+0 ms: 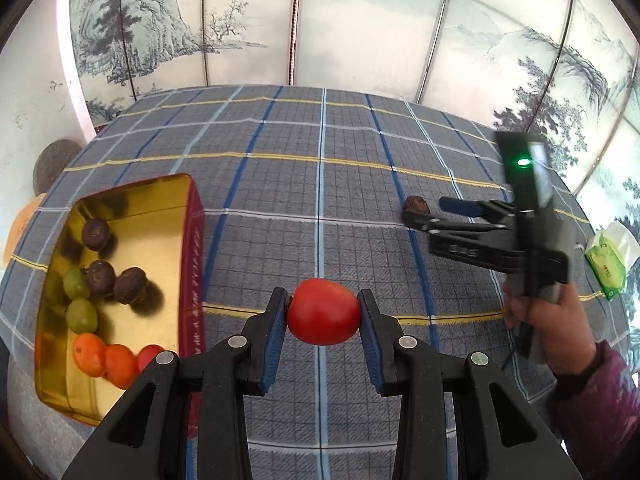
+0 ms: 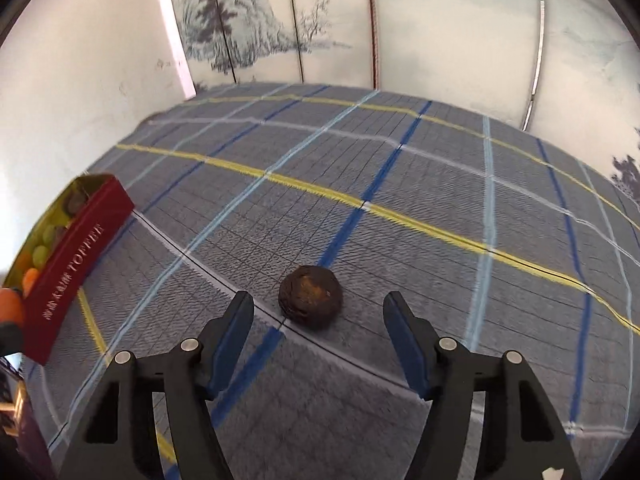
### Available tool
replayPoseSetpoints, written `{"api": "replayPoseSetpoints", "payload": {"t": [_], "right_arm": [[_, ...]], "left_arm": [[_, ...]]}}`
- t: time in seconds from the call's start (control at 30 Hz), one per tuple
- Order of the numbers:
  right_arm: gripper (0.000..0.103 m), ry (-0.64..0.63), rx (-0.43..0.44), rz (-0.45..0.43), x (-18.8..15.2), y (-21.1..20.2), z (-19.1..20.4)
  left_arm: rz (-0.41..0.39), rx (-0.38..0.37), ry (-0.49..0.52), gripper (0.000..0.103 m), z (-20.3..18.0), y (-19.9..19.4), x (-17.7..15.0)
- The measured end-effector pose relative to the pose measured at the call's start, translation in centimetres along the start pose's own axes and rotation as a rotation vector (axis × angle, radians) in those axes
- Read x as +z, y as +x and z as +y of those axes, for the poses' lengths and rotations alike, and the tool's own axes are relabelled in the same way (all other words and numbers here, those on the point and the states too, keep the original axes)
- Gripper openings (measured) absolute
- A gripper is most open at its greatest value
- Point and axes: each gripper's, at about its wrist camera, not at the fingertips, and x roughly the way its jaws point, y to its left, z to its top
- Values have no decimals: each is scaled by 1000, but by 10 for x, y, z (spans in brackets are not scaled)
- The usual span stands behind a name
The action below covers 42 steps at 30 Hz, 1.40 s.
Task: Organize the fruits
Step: 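Grasp the red tomato with the left gripper while the right gripper grasps the last brown fruit, then lower the tomato into the tin and open the left gripper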
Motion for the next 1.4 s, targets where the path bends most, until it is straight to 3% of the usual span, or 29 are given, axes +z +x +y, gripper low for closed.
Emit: {"api": "replayPoseSetpoints", "payload": {"t": [0.03,0.13,0.17,0.43,0.67,1.1,1.4], "right_arm": [[62,-3,-5,9,1,4,1],[33,-13,6,26,4,10,2],[32,-10,15,28,4,10,3],[32,58,73,0,-25,-15,19],[32,69,68,6,-41,-26,38],[32,49,32,15,-43,-26,45],[32,52,31,14,-43,-26,46]], "left_arm": [[-5,-1,0,36,1,-3,0],[-18,5,1,36,3,-9,-1],[-21,8,2,36,4,-10,-1],[-41,39,-16,36,18,-24,-9],[-88,108,5,36,27,-42,-21],[-115,212,-3,37,63,-58,-42],[-81,281,-48,37,98,-44,-52]]}}
